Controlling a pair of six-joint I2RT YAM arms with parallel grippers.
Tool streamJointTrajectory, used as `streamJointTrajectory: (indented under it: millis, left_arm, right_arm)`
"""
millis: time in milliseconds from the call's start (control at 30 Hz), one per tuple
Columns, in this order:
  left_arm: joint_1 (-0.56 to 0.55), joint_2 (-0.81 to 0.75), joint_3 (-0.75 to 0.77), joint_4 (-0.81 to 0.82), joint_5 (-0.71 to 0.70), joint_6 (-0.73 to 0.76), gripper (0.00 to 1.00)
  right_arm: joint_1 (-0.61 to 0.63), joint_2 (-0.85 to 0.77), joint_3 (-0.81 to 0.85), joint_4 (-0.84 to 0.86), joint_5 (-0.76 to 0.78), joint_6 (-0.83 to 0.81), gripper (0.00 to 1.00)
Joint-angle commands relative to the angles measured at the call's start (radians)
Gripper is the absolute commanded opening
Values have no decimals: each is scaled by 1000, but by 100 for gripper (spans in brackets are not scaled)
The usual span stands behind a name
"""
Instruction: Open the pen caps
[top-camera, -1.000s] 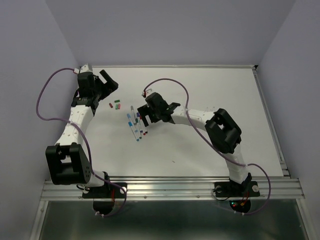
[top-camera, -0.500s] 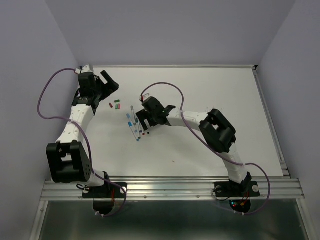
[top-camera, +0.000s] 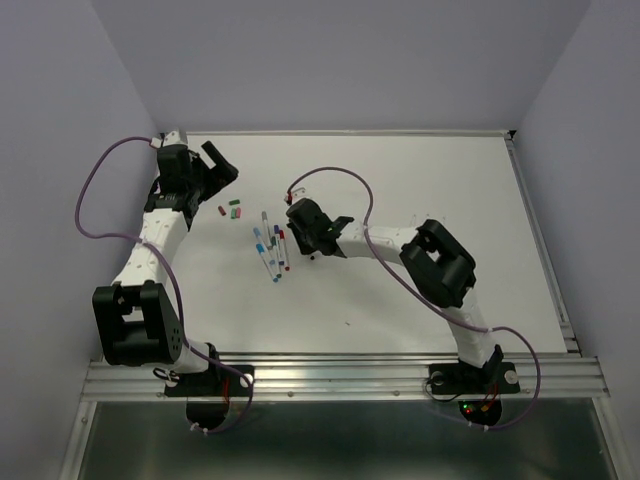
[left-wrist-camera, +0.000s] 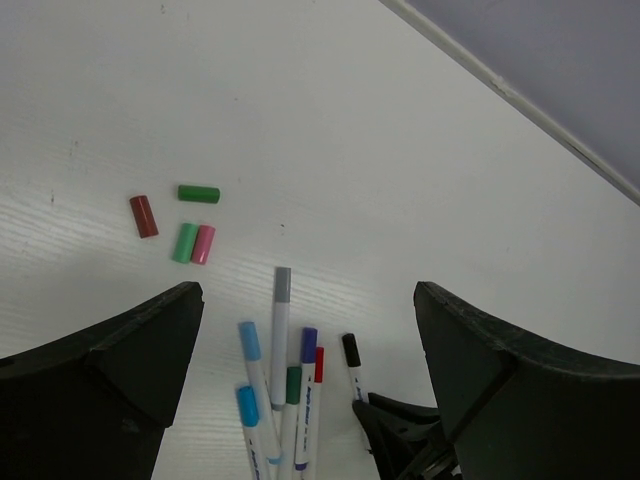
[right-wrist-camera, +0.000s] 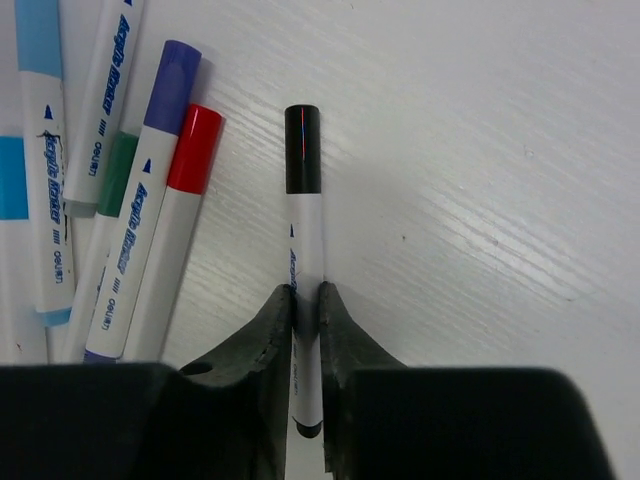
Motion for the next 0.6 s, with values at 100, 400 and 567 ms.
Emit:
streamJointTrajectory:
  millis: [100,400,567]
  left_arm:
    - [-2,-24,-37,69,84,37,99]
    - [-77,-8,-72,180,261,-8,99]
    - [-201,48,-34,230,314,-35,99]
  right_arm:
    - [5,-100,-204,-48,72,39,1]
    - [-7,-383,-360,208,-29,7,1]
    - [-42,-495,-404,320,-166,14,1]
